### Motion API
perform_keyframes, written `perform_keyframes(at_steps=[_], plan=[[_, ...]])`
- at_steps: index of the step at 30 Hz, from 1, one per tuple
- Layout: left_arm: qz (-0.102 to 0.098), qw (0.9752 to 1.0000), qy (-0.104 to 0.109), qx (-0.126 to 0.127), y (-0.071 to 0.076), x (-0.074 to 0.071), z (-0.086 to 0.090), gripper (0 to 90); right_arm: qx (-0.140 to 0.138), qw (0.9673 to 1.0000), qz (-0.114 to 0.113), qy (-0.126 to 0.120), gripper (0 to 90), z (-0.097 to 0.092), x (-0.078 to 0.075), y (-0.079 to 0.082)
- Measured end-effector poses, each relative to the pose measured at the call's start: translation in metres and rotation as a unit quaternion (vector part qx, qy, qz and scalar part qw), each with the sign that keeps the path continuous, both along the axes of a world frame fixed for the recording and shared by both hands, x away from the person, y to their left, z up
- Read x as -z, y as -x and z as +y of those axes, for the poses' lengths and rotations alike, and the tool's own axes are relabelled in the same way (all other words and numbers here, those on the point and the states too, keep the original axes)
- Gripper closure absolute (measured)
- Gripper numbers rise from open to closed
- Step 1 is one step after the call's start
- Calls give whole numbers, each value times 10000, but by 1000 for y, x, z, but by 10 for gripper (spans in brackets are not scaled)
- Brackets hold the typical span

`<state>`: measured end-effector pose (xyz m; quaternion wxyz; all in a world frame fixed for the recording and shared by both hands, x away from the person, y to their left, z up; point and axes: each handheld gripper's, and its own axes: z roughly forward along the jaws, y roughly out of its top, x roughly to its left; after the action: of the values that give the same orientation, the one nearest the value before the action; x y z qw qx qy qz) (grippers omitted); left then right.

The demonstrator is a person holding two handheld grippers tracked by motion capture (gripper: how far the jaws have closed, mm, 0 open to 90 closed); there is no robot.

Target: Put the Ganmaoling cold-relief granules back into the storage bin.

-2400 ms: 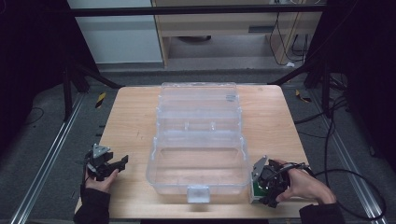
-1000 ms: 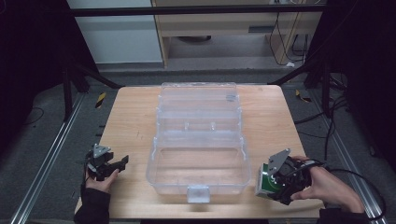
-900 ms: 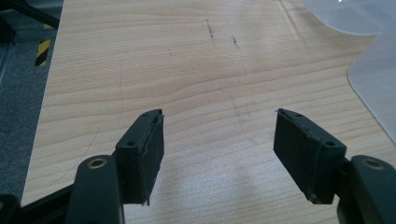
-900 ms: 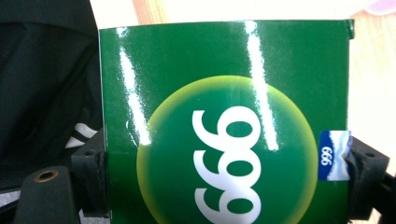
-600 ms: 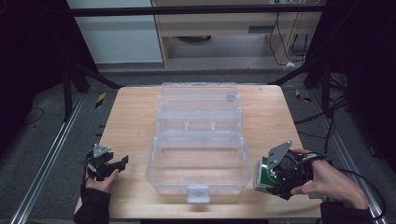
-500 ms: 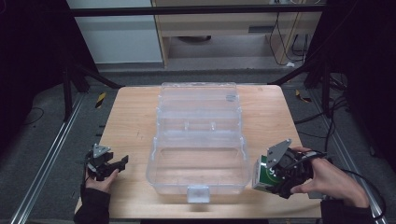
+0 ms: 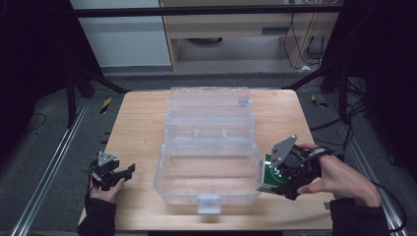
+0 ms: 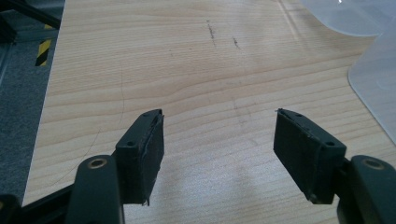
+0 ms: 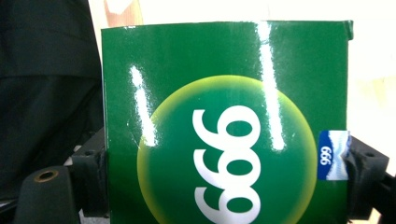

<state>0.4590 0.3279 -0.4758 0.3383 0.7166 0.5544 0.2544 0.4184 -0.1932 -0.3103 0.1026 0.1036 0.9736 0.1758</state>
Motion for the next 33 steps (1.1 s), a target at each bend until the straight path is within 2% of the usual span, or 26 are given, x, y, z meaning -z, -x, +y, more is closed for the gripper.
perform_keyframes(at_steps=[18,26,33], plan=[[9,10000,5,7,0,0,0,329,-106,9998,120,-110,155,30,-2,-23],[10,10000,8,-3,0,0,0,330,-122,9997,87,-192,155,44,-1,-33],[6,10000,9,-10,0,0,1,330,-227,9994,67,-251,155,60,9,-40]])
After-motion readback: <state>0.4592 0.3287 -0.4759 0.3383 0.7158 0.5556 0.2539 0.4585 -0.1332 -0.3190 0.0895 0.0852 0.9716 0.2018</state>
